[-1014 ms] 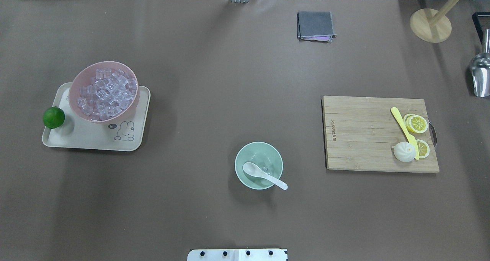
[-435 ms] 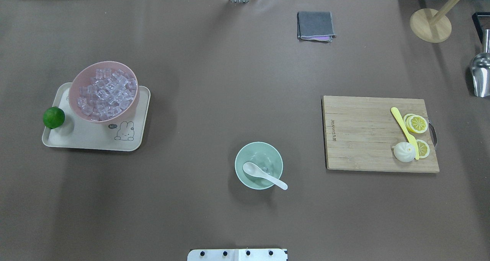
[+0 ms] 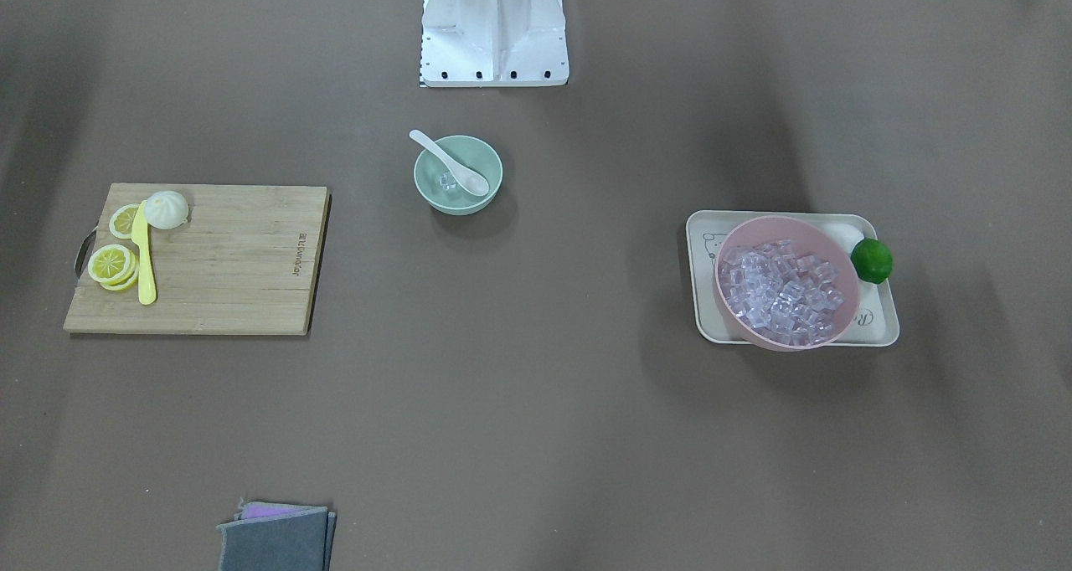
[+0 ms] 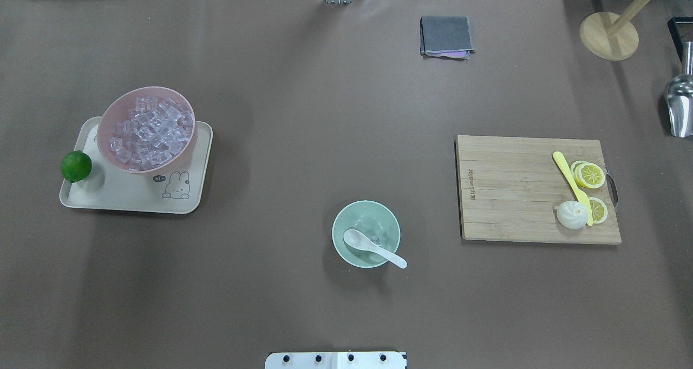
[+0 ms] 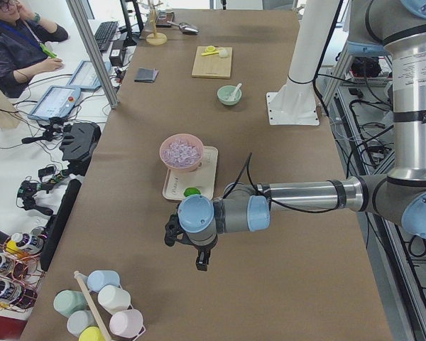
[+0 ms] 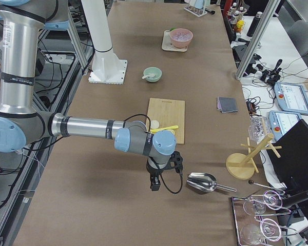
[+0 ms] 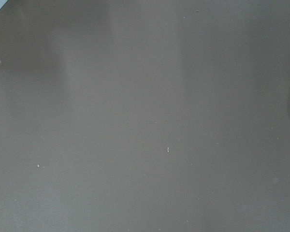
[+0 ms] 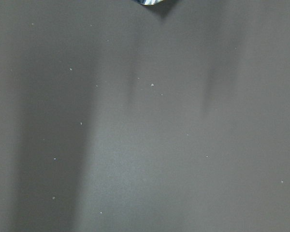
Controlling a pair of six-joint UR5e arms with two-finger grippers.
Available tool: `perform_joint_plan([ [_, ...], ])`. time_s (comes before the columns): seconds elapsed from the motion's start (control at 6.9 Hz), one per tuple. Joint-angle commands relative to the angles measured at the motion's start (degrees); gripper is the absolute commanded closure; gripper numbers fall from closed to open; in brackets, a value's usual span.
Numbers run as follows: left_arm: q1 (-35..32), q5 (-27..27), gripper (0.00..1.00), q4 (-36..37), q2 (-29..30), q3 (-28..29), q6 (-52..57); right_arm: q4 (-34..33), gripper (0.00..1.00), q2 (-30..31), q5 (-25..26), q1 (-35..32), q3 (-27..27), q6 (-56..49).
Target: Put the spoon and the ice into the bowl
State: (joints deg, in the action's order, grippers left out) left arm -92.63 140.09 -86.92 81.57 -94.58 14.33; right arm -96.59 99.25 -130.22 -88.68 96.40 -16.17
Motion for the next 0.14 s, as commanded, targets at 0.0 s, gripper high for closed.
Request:
perform_joint_plan([
  [0.0,0.00,0.01,0.02,0.00,0.00,0.01,0.00,0.09,0.00,0.16,-0.03,0.00,0.01,0.00],
])
